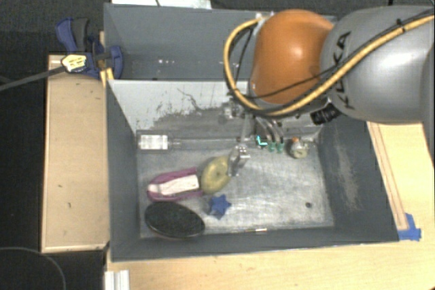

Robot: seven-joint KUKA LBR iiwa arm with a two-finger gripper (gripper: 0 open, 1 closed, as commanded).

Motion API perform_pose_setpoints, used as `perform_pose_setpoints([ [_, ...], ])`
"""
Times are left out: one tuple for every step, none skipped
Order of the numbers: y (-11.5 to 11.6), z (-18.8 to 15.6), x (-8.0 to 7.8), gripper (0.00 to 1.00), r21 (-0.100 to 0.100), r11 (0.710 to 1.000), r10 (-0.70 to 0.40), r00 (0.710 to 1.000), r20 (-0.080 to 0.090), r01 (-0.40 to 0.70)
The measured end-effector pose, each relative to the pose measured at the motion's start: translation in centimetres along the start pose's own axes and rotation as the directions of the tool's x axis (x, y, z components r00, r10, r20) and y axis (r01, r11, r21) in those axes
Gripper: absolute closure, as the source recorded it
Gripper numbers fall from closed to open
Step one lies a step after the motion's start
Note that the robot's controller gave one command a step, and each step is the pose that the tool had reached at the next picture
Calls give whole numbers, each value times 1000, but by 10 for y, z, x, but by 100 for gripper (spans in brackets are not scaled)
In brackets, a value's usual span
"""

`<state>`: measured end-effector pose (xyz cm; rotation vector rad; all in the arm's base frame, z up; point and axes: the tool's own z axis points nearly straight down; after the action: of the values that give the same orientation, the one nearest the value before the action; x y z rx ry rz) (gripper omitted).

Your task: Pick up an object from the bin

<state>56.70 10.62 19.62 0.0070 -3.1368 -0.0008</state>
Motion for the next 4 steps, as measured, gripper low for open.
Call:
perform_pose_setpoints([
  [6,121,-7,0,1,988,-154,988,0,154],
  [6,117,-9,100,0,989,-149,989,6,149],
  [18,73,-7,100,-1,990,-140,990,12,140],
  [29,11,-28,100,-1,992,-129,991,16,129],
])
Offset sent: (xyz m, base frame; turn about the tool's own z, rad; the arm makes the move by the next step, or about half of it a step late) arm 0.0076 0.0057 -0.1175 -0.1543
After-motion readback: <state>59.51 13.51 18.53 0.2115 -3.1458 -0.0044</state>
